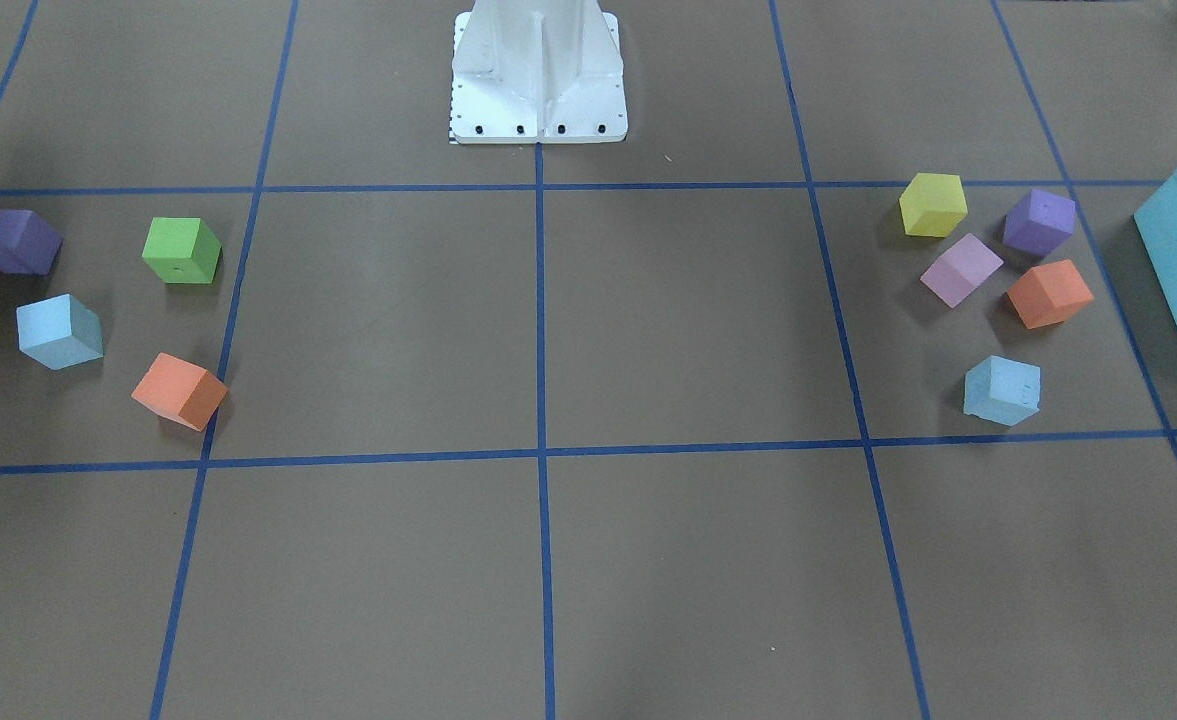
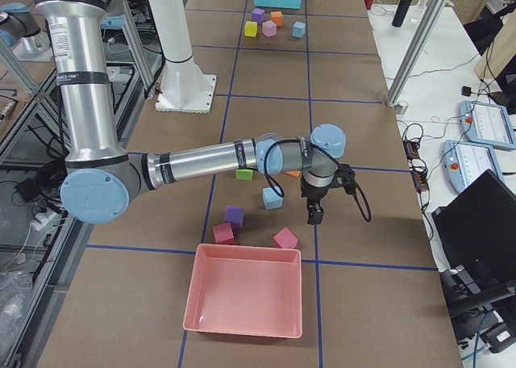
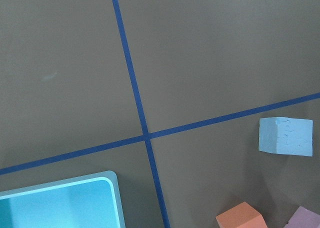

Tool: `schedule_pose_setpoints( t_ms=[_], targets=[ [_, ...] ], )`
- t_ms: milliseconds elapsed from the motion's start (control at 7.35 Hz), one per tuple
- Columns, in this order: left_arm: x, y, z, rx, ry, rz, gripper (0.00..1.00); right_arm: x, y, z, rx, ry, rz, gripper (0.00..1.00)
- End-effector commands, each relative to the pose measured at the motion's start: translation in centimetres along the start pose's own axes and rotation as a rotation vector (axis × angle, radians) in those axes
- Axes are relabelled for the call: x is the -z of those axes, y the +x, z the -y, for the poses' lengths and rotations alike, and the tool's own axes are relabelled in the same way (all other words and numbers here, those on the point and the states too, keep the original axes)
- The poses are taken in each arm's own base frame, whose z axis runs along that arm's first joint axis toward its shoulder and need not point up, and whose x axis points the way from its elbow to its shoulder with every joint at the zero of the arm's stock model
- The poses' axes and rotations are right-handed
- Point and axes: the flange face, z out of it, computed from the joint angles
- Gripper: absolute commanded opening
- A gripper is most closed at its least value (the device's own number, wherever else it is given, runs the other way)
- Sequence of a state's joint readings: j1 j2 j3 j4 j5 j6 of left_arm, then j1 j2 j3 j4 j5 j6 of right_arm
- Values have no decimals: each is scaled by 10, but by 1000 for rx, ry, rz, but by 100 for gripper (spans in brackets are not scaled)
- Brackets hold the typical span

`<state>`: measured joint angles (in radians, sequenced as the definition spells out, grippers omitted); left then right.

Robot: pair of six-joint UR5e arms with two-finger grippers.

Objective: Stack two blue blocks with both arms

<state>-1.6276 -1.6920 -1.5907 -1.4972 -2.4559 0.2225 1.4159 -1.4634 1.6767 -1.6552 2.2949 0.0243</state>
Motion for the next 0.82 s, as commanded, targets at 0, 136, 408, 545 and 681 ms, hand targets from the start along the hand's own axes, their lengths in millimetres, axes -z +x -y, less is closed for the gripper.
schedule_pose_setpoints(
  t_ms=[0, 136, 408, 545, 681],
  targets=[
    [0, 1, 0, -1, 1, 0, 98, 1, -1, 1, 3, 3, 0, 100],
    [1, 1, 0, -2, 2, 0, 98, 2, -3, 3, 3, 5, 0, 100],
    [1, 2, 1, -2, 3, 1, 98, -6, -28, 10, -1, -6, 11, 100],
    [1, 2, 1, 0, 3, 1, 98, -17, -67, 26, -28, -11, 22, 100],
    [1, 2, 1, 3, 3, 1, 98, -40, -91, 28, -5, -15, 33, 100]
  ],
)
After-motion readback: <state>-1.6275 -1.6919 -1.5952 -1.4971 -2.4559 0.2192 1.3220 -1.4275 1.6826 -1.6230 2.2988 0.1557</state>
